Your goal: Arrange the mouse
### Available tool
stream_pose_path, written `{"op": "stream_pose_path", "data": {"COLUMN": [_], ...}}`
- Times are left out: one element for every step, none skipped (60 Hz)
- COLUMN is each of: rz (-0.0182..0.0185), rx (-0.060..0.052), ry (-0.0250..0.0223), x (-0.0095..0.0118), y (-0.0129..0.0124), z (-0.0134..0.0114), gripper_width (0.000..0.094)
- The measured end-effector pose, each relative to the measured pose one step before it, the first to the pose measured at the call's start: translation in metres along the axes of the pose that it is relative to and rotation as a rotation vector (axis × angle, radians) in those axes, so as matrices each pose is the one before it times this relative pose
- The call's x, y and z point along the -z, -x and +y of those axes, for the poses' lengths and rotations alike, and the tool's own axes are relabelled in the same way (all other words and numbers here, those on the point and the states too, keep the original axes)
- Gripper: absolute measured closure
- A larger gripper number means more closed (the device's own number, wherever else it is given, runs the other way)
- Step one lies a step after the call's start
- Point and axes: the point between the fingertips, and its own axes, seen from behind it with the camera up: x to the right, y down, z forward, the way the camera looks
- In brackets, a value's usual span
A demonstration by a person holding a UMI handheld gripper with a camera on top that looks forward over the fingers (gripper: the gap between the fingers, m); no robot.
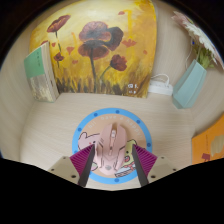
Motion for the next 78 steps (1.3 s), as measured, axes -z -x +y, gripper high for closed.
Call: {"op": "stream_pose_path", "data": {"rz": [0.00254,0.00182,-0.00394,-0.00406,-0.00184,0.00032,0.00219,0.00349,0.00424,0.00482,0.00536,0.00503,0.00569,0.00494,0.00082,0.00054,-0.00142,-0.00271,-0.00267,-0.00141,0.00184,0.00091,0.00173,0.00185,0.00305,0.00380,0.00406,0.00435,0.00545,0.00535,0.00498,0.00383,0.00203,0.00149,0.00076,0.00062,-0.00025,-0.00057,0.00333,-0.00555,-0.00166,-0.00106,0.00009,0.00073,0.00016,-0.00042,0.00049,-0.00116,-0.00135,-0.00172,-0.00104,-0.00240,-0.00199,-0.00203,-0.00217,-0.00252,-0.00188,-0.00078,-0.00086,-0.00008,-0.00078,-0.00081,-0.00003,0.00028,0.00006,0.00002,-0.00004,0.00003,-0.00027,0.00007,0.00061,-0.00059,0.00006,0.00076,0.00148,0.00083,0.00070,0.00005], "rx": [0.0019,-0.0033,-0.0054,-0.0078,-0.0077,-0.0087,-0.0078,-0.0067,-0.0052,-0.0033,-0.0014,-0.0011,-0.0007,-0.0012,-0.0006,-0.0018,-0.0015,-0.0012,-0.0018,-0.0024,-0.0034,-0.0021,-0.0009,-0.0006,-0.0005,-0.0002,-0.0005,-0.0008,0.0004,0.0009,0.0016,0.0020,0.0021,0.0018,0.0011,0.0010,0.0009,0.0001,-0.0012,-0.0001,0.0001,0.0011,0.0014,0.0013,0.0005,0.0000,0.0000,0.0016,0.0031,0.0033,0.0017,0.0010,0.0019,0.0019,0.0027,0.0034,0.0043,0.0040,0.0038,0.0029,0.0033,0.0027,0.0025,0.0022,0.0022,0.0018,0.0020,0.0020,0.0026,0.0006,-0.0007,0.0002,0.0003,0.0015,0.0003,-0.0016,-0.0025,-0.0026], "ry": [-0.00354,-0.00656,-0.01036,-0.01395,-0.01524,-0.01608,-0.01473,-0.01451,-0.01392,-0.01366,-0.01318,-0.01280,-0.01331,-0.01419,-0.01112,-0.01439,-0.01465,-0.01463,-0.01419,-0.01320,-0.01093,-0.01017,-0.00936,-0.00888,-0.00825,-0.00766,-0.00787,-0.00670,-0.00653,-0.00555,-0.00427,-0.00244,-0.00193,-0.00222,-0.00242,-0.00293,-0.00176,-0.00059,-0.00455,0.00258,0.00034,-0.00095,-0.00115,-0.00064,0.00031,0.00229,0.00264,0.00190,0.00064,-0.00084,-0.00045,0.00010,0.00139,0.00288,0.00281,0.00107,-0.00016,-0.00068,-0.00062,-0.00053,-0.00054,-0.00076,-0.00148,-0.00169,-0.00198,-0.00215,-0.00230,-0.00475,-0.00179,-0.00226,-0.00319,-0.00197,-0.00163,-0.00202,-0.00252,-0.00350,-0.00341,-0.00208], "x": [0.00422,0.00472,0.00524,0.00589,0.00659,0.00627,0.00694,0.00707,0.00775,0.00778,0.00832,0.00847,0.00842,0.00827,0.00880,0.00832,0.00817,0.00831,0.00807,0.00779,0.00790,0.00723,0.00720,0.00675,0.00665,0.00659,0.00613,0.00576,0.00517,0.00523,0.00446,0.00472,0.00443,0.00433,0.00429,0.00417,0.00380,0.00369,0.00266,0.00448,0.00349,0.00336,0.00338,0.00330,0.00324,0.00329,0.00286,0.00323,0.00300,0.00284,0.00313,0.00251,0.00253,0.00260,0.00258,0.00260,0.00239,0.00249,0.00221,0.00186,0.00220,0.00201,0.00198,0.00185,0.00193,0.00183,0.00169,0.00024,0.00259,0.00172,-0.00015,0.00135,0.00130,0.00115,0.00128,0.00114,0.00100,0.00095], "y": [-0.00003,0.00021,0.00151,0.00171,0.00097,0.00083,0.00033,0.00039,0.00068,0.00064,0.00076,0.00096,0.00063,0.00117,0.00133,0.00238,0.00293,0.00324,0.00311,0.00267,0.00267,0.00228,0.00209,0.00197,0.00178,0.00137,0.00136,0.00135,0.00174,0.00123,0.00134,0.00172,0.00202,0.00216,0.00235,0.00239,0.00243,0.00222,0.00337,0.00130,0.00233,0.00201,0.00182,0.00191,0.00187,0.00180,0.00294,0.00204,0.00198,0.00206,0.00241,0.00235,0.00211,0.00200,0.00190,0.00180,0.00197,0.00162,0.00136,0.00186,0.00133,0.00133,0.00124,0.00084,0.00097,0.00090,0.00075,0.00041,0.00029,0.00068,0.00025,0.00067,0.00046,0.00014,0.00029,0.00023,0.00014,0.00026], "z": [-0.00241,-0.00349,-0.00488,-0.00532,-0.00569,-0.00570,-0.00565,-0.00569,-0.00568,-0.00557,-0.00513,-0.00513,-0.00504,-0.00513,-0.00489,-0.00452,-0.00443,-0.00413,-0.00370,-0.00324,-0.00262,-0.00200,-0.00172,-0.00130,-0.00106,-0.00097,-0.00032,0.00010,0.00016,0.00068,0.00124,0.00175,0.00201,0.00207,0.00185,0.00233,0.00282,0.00318,0.00464,0.00280,0.00308,0.00320,0.00308,0.00341,0.00376,0.00398,0.00416,0.00360,0.00307,0.00279,0.00264,0.00287,0.00308,0.00302,0.00264,0.00208,0.00173,0.00145,0.00150,0.00116,0.00086,0.00059,0.00051,0.00039,0.00029,0.00011,0.00000,0.00068,0.00046,-0.00009,-0.00081,-0.00006,-0.00031,-0.00001,-0.00044,-0.00051,-0.00047,0.00000], "gripper_width": [0.0182,0.0172,0.0164,0.0152,0.0137,0.0125,0.0117,0.0113,0.0117,0.0123,0.0126,0.0132,0.0129,0.0128,0.0129,0.0129,0.0130,0.0129,0.0129,0.0129,0.0127,0.0127,0.0126,0.0129,0.0130,0.0129,0.0130,0.0129,0.0128,0.0128,0.0128,0.0127,0.0126,0.0129,0.0127,0.0128,0.0129,0.0127,0.0128,0.0130,0.0130,0.0128,0.0128,0.0126,0.0125,0.0126,0.0126,0.0126,0.0125,0.0125,0.0126,0.0125,0.0125,0.0127,0.0127,0.0126,0.0127,0.0126,0.0126,0.0125,0.0124,0.0123,0.0120,0.0121,0.0120,0.0120,0.0119,0.0119,0.0122,0.0120,0.0120,0.0120,0.0120,0.0119,0.0119,0.0117,0.0119,0.0118]}}
